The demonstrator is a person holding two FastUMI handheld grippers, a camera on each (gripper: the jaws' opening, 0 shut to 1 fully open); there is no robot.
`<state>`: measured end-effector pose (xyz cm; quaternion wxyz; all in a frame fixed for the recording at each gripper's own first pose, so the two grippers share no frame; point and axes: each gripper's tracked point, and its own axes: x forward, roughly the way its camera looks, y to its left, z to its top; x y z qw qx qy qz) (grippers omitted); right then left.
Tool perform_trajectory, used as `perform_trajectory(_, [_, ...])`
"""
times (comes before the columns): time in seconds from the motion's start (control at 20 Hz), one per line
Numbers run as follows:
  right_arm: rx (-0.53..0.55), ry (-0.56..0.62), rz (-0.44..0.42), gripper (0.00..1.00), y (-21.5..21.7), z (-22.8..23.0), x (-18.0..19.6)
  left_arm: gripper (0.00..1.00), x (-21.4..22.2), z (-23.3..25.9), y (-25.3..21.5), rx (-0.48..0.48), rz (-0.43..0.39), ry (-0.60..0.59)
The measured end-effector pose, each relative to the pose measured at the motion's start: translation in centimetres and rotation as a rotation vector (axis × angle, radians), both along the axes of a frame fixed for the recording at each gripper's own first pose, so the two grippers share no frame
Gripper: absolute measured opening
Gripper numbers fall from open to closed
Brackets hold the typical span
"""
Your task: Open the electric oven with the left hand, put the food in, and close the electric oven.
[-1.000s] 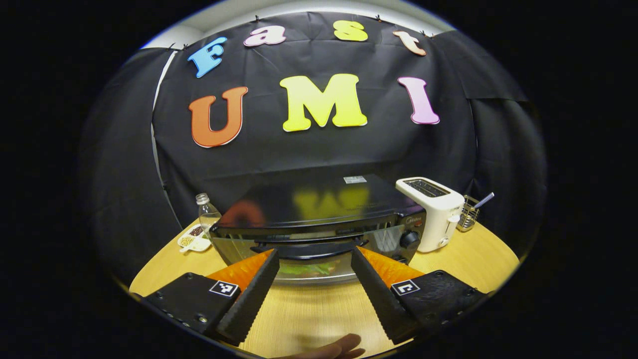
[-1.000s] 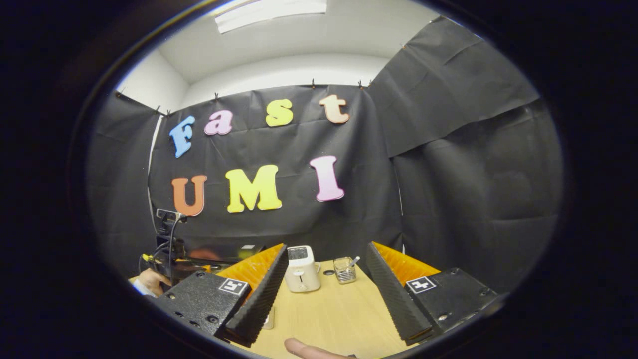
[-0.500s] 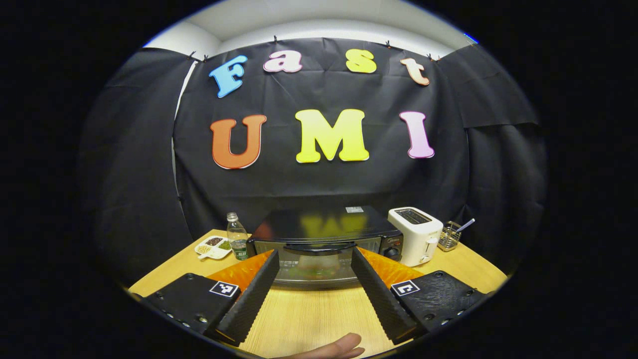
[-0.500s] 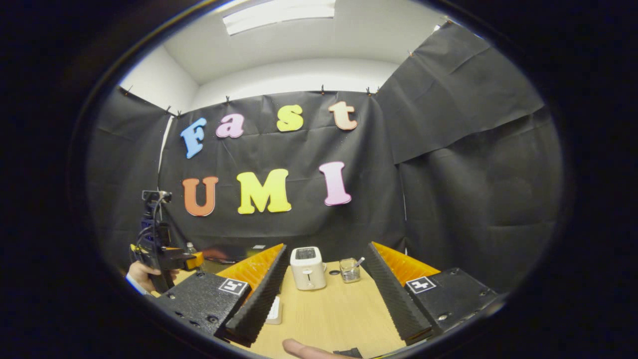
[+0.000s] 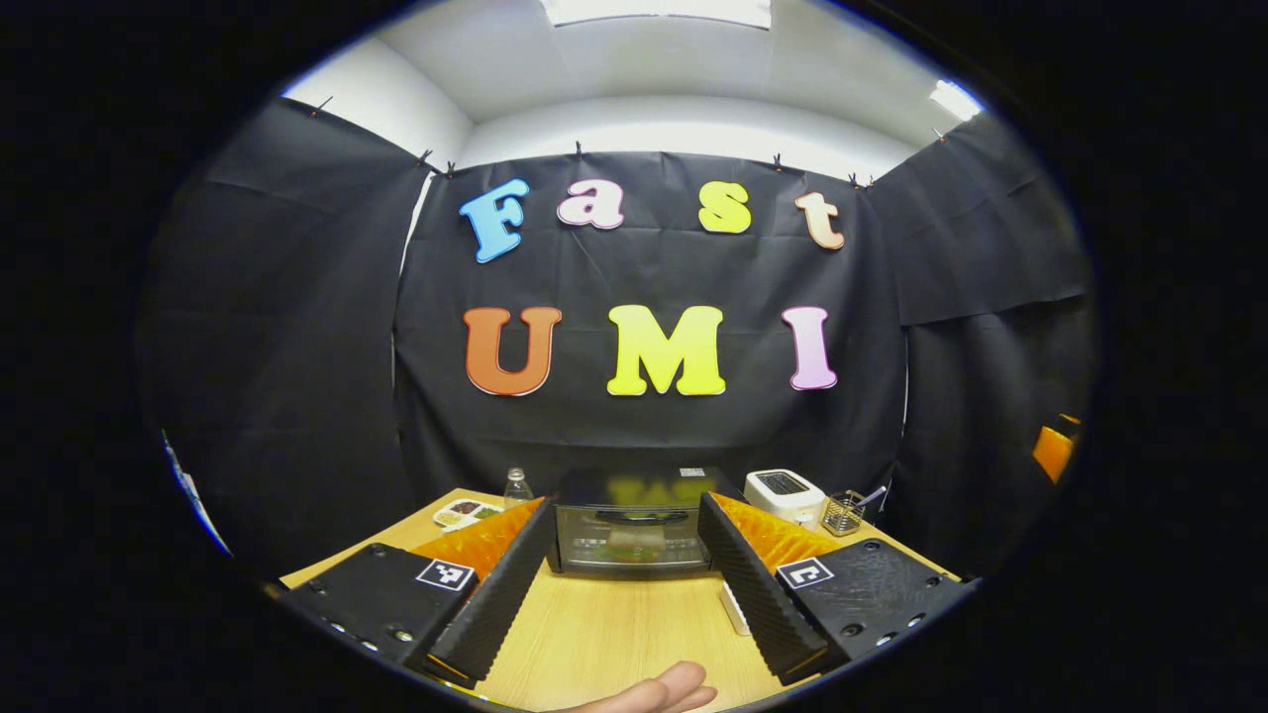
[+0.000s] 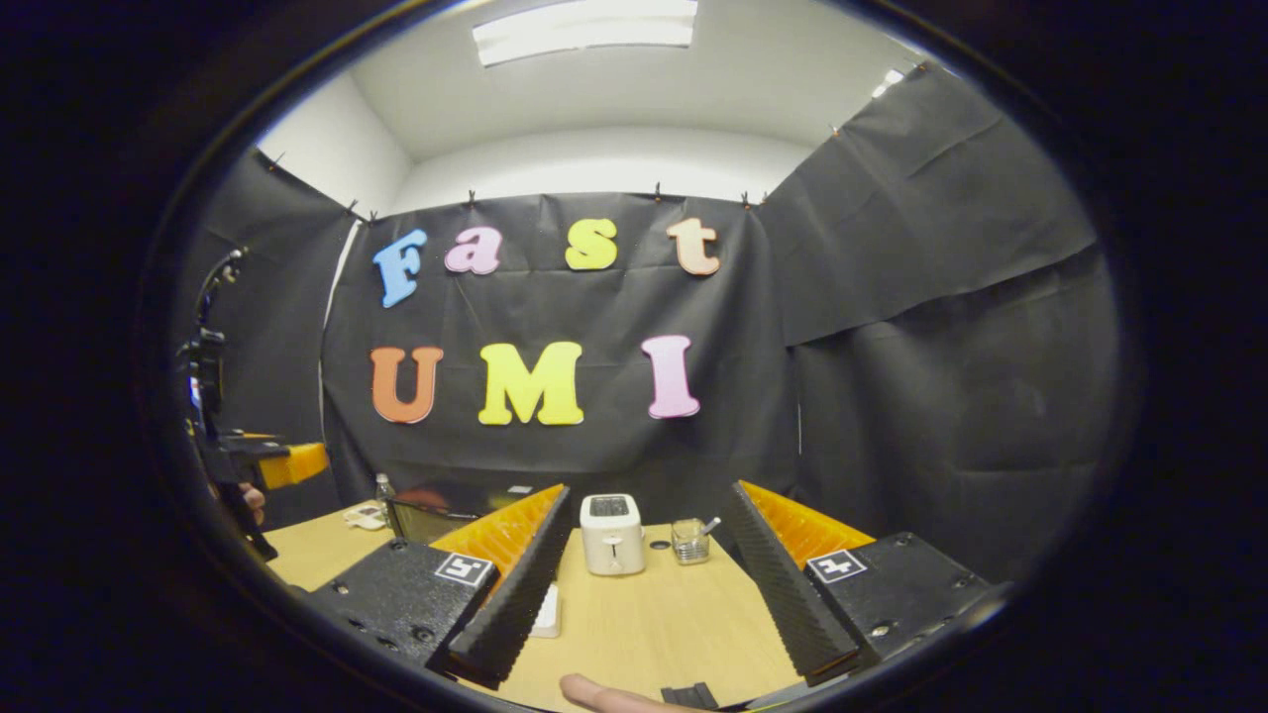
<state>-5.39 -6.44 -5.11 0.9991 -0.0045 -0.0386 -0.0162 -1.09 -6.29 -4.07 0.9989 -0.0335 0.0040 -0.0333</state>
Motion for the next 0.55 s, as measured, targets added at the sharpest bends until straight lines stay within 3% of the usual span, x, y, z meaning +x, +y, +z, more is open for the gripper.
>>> perform_trajectory(0.05, [0.013, 0.011, -0.005, 1.0, 0.3, -0.3, -0.3, 0.95, -1.2, 0.0, 0.4, -0.007, 0.008, 0.004])
perform_trajectory(0.1, [0.026, 0.015, -0.004, 1.0, 0.6, -0.4, -0.6, 0.88, -2.5, -0.3, 0.6, -0.022, 0.013, 0.009])
perform_trajectory(0.15, [0.04, 0.02, -0.002, 1.0, 1.0, -0.4, -0.8, 0.87, -3.6, -0.2, 0.7, -0.04, 0.015, 0.005])
perform_trajectory(0.2, [0.045, 0.027, 0.005, 1.0, 1.2, -0.7, -1.0, 0.94, -4.7, 0.0, 0.5, -0.053, 0.008, -0.005])
perform_trajectory(0.25, [0.043, 0.032, 0.013, 1.0, 1.5, -0.8, -1.1, 0.93, -5.8, 0.1, 0.2, -0.058, -0.01, -0.02])
perform_trajectory(0.3, [0.033, 0.035, 0.019, 0.89, 1.5, -0.8, -1.4, 0.83, -6.9, 0.2, -0.4, -0.051, -0.041, -0.037])
perform_trajectory(0.35, [0.021, 0.03, 0.017, 0.89, 1.2, -0.8, -1.6, 0.82, -7.7, 0.2, -0.8, -0.034, -0.067, -0.052])
perform_trajectory(0.4, [0.011, 0.017, 0.009, 1.0, 0.8, -0.4, -1.9, 0.92, -8.4, 0.2, -0.6, -0.019, -0.068, -0.064])
perform_trajectory(0.45, [-0.001, 0.011, -0.004, 1.0, 0.3, -0.2, -2.2, 0.92, -8.8, 0.0, 0.1, -0.008, -0.057, -0.069])
perform_trajectory(0.5, [-0.011, 0.003, -0.012, 0.89, -0.1, -0.1, -2.6, 0.81, -9.0, -0.2, 0.5, 0.004, -0.052, -0.064])
perform_trajectory(0.55, [-0.017, -0.004, -0.017, 0.89, -0.2, 0.0, -2.9, 0.81, -9.0, -0.3, 0.6, 0.009, -0.045, -0.06])
